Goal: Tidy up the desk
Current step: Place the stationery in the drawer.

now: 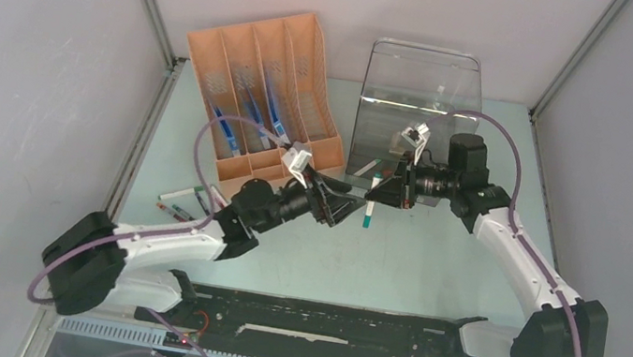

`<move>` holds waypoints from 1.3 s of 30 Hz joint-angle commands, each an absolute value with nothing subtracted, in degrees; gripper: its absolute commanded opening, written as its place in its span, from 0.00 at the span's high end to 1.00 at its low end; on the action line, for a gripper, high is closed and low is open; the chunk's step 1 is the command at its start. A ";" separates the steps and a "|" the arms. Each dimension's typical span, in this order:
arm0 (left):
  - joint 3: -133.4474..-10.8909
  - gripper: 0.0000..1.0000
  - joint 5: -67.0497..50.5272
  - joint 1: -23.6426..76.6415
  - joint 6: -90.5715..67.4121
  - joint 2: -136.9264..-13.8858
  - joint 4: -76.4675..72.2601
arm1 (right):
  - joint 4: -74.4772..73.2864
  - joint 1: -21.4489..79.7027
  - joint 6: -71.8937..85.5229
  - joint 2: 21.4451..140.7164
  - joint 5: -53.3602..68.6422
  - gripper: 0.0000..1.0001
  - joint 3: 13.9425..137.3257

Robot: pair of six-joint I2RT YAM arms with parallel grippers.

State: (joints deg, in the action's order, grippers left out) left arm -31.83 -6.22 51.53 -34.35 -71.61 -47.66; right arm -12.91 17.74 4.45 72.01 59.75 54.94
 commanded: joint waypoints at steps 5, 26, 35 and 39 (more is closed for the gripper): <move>-25.72 0.02 10.40 51.49 -20.24 -55.65 -36.89 | -26.39 20.73 -19.98 67.81 42.29 1.00 60.02; -17.12 0.00 26.24 44.47 -23.47 -37.89 -16.45 | -13.17 26.01 -45.00 73.56 -2.17 1.00 60.74; -15.97 0.00 26.54 43.00 -24.24 -36.70 -15.80 | -7.69 28.69 -49.58 80.06 -8.69 1.00 60.76; -15.43 0.00 26.46 42.46 -24.72 -36.05 -15.65 | -8.99 29.82 -48.54 81.64 -8.99 1.00 60.80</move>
